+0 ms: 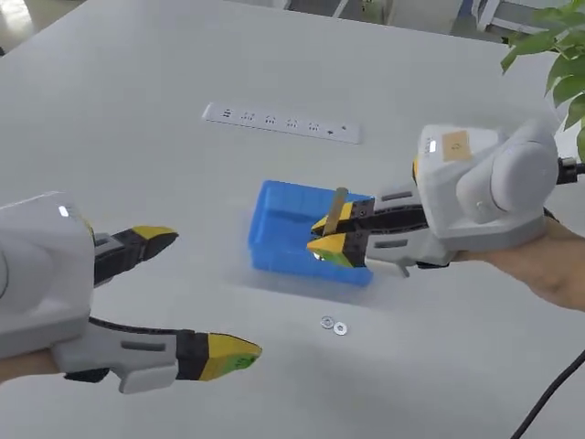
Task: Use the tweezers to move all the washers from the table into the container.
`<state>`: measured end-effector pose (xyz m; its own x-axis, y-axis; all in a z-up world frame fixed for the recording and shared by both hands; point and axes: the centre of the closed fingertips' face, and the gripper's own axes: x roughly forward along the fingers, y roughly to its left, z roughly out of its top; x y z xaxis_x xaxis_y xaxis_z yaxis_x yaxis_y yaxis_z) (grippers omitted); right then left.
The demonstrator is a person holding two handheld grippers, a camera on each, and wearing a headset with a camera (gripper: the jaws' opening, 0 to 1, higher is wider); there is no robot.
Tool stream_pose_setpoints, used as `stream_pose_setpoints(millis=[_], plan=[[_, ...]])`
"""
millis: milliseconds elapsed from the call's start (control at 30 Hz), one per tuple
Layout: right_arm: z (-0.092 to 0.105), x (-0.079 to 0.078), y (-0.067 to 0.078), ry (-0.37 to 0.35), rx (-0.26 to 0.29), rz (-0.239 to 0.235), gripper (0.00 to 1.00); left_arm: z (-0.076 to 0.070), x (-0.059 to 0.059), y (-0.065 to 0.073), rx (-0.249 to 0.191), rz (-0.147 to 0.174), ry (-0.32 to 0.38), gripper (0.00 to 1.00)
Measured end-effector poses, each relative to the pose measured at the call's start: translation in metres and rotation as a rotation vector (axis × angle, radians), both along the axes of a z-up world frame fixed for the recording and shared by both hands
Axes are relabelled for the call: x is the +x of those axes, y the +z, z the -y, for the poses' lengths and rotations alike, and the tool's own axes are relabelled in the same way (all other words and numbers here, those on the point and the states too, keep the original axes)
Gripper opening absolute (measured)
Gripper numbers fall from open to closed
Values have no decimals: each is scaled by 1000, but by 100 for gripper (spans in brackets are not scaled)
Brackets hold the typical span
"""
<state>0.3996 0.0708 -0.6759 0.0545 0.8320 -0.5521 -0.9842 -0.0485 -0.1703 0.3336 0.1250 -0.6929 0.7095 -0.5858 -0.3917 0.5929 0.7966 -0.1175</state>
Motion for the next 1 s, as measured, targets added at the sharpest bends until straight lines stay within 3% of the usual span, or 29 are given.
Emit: stream_pose_setpoints(millis=[167, 433, 600, 733, 1000], plan=[[-1, 14, 4, -13, 3, 10, 9, -5, 2, -2, -1, -2, 25, 99], [-5, 38, 1, -36, 2, 19, 9, -2, 3, -4, -46, -22, 24, 100], [-8, 61, -19, -61, -31, 23, 9, 2, 1, -5, -81, -40, 20, 100], [-11, 69, -32, -70, -49, 17, 9, -2, 1, -9, -90, -57, 39, 100], [-12, 77, -59, -68, -89, -2, 9, -7, -4, -25, -45, -104, 46, 100]])
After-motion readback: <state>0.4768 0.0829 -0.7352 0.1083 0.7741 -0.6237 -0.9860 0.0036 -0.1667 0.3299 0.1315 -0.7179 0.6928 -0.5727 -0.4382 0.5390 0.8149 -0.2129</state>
